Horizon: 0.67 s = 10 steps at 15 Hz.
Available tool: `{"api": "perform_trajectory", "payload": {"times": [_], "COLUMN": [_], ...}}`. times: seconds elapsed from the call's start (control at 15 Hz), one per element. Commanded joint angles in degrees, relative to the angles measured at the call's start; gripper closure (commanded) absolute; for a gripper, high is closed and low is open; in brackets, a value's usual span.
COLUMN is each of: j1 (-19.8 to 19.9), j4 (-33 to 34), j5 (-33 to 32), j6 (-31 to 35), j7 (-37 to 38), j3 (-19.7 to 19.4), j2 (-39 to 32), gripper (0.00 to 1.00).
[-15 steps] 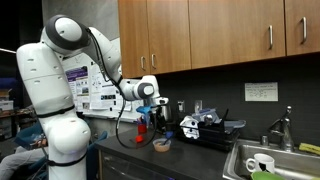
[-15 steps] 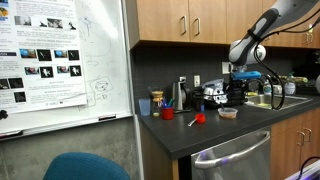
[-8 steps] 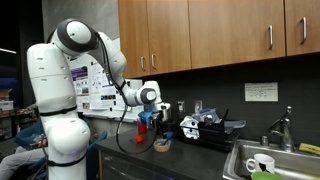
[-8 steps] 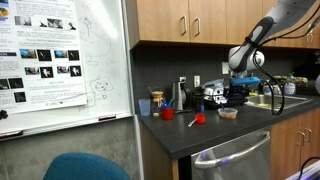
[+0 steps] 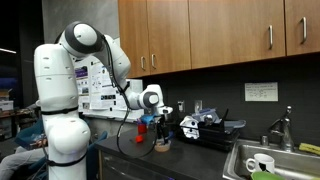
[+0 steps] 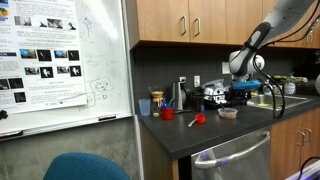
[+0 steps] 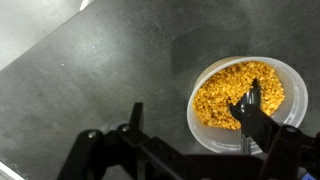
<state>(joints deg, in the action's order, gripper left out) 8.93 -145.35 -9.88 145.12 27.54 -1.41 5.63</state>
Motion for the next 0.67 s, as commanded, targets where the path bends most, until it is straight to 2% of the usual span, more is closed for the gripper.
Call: {"api": "perform_trajectory", "payload": {"times": [0.0,0.6], "j1": [-0.3,-0.7], "j4": [1.0,0.6], "j5": [-0.6,0.0], "j6": [0.7,0.1], "j7": [1.8,1.1], "j3": [-0.8,-1.2], "j2": [-1.9,-1.5], "gripper": [0.00,0.00]}}
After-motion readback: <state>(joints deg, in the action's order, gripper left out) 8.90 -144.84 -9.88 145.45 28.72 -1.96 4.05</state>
